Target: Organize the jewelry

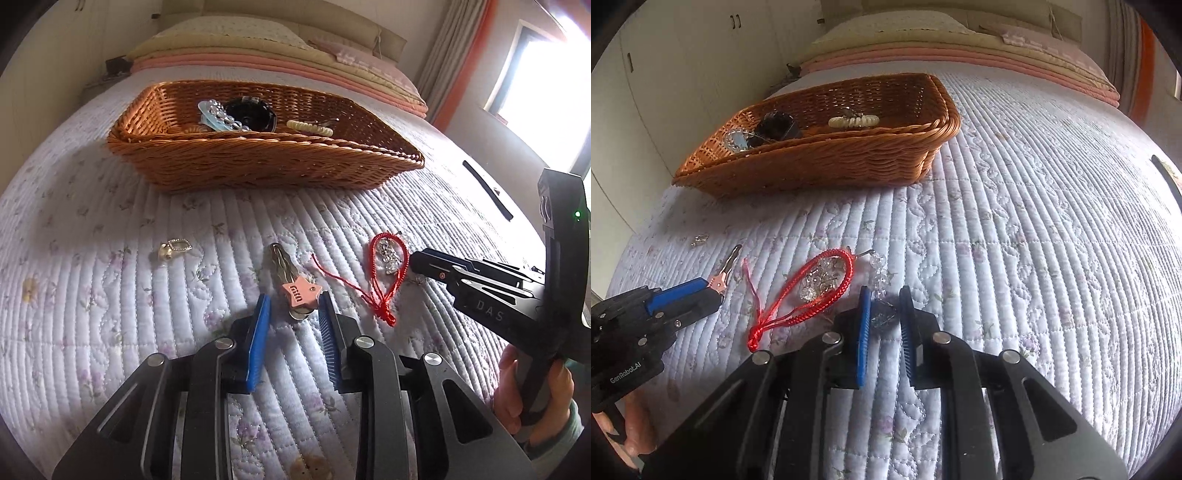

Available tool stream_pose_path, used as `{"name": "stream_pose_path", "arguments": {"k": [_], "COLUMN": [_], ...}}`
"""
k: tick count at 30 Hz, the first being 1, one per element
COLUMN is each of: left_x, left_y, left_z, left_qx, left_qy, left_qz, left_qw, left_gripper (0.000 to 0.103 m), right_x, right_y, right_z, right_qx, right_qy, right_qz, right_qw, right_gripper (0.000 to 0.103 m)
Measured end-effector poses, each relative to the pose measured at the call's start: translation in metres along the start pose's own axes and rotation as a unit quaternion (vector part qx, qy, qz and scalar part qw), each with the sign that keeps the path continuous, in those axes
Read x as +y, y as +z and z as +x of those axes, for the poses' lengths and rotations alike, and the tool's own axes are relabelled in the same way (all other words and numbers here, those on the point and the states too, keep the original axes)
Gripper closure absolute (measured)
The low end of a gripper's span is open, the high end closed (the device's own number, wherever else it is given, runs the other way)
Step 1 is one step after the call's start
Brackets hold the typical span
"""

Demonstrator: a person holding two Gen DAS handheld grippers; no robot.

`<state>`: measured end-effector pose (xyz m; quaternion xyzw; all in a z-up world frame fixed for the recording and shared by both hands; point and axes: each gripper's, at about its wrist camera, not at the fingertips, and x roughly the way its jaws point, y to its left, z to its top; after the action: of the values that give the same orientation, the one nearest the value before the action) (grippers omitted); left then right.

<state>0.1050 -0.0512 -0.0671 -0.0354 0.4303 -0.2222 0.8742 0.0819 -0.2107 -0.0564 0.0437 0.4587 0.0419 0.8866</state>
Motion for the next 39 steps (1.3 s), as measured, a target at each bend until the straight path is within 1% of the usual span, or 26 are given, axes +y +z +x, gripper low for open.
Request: {"name": "stream_pose_path", "arguments": {"k": [2, 4, 6, 8, 10, 11, 12, 15, 17, 20, 24, 28, 34, 39], "left_x": [-0.004, -0.013, -0.019, -0.021, -0.021, -0.022, -0.022, -0.023, -0.022, -0.017, -0.016, -0.014, -0.011, -0.012], "left_y": [0.001, 0.003, 0.004, 0.005, 0.006, 0.006, 0.006, 0.006, 0.007, 0.004, 0.002, 0.001, 0.001, 0.0], "left_z": [0.0, 0.001, 0.003, 0.006, 0.01, 0.011, 0.012, 0.012, 0.012, 0.008, 0.005, 0.005, 0.005, 0.006], "left_qx": [0.001, -0.001, -0.001, 0.001, 0.005, 0.005, 0.006, 0.003, 0.001, -0.007, -0.017, -0.016, -0.017, -0.016], "left_qy": [-0.002, 0.01, 0.022, 0.029, 0.041, 0.043, 0.044, 0.043, 0.035, 0.024, 0.021, 0.018, 0.011, 0.009], "left_qz": [0.004, 0.017, 0.028, 0.03, 0.029, 0.03, 0.032, 0.033, 0.028, 0.019, 0.022, 0.019, 0.011, 0.013], "left_qw": [1.0, 0.9998, 0.9994, 0.9991, 0.9987, 0.9986, 0.9985, 0.9985, 0.999, 0.9995, 0.9994, 0.9995, 0.9997, 0.9997], "left_gripper": [0.068, 0.061, 0.06, 0.062, 0.075, 0.079, 0.086, 0.086, 0.086, 0.086, 0.086, 0.086, 0.086, 0.086], "right_x": [0.002, 0.003, 0.003, 0.003, 0.004, 0.006, 0.006, 0.006, 0.003, -0.001, -0.007, -0.011, -0.025, -0.031], "right_y": [0.0, 0.0, -0.001, -0.001, -0.002, -0.002, -0.003, -0.004, -0.005, -0.005, -0.002, 0.0, 0.002, -0.003], "right_z": [0.001, 0.001, 0.001, 0.001, 0.0, 0.0, -0.001, -0.005, -0.009, -0.016, -0.021, -0.03, -0.025, -0.009], "right_qx": [-0.001, -0.002, -0.004, -0.005, -0.008, -0.01, -0.013, -0.019, -0.025, -0.037, -0.039, -0.051, -0.035, 0.006], "right_qy": [-0.005, -0.008, -0.009, -0.009, -0.013, -0.015, -0.013, -0.006, 0.007, 0.026, 0.049, 0.053, 0.064, 0.078], "right_qz": [-0.004, -0.007, -0.007, -0.007, -0.01, -0.013, -0.015, -0.015, -0.008, 0.0, 0.019, 0.027, 0.048, 0.05], "right_qw": [1.0, 1.0, 1.0, 1.0, 1.0, 1.0, 1.0, 1.0, 1.0, 0.999, 0.998, 0.997, 0.996, 0.996], "right_gripper": [0.089, 0.089, 0.089, 0.089, 0.089, 0.089, 0.091, 0.094, 0.101, 0.101, 0.101, 0.101, 0.101, 0.1]}}
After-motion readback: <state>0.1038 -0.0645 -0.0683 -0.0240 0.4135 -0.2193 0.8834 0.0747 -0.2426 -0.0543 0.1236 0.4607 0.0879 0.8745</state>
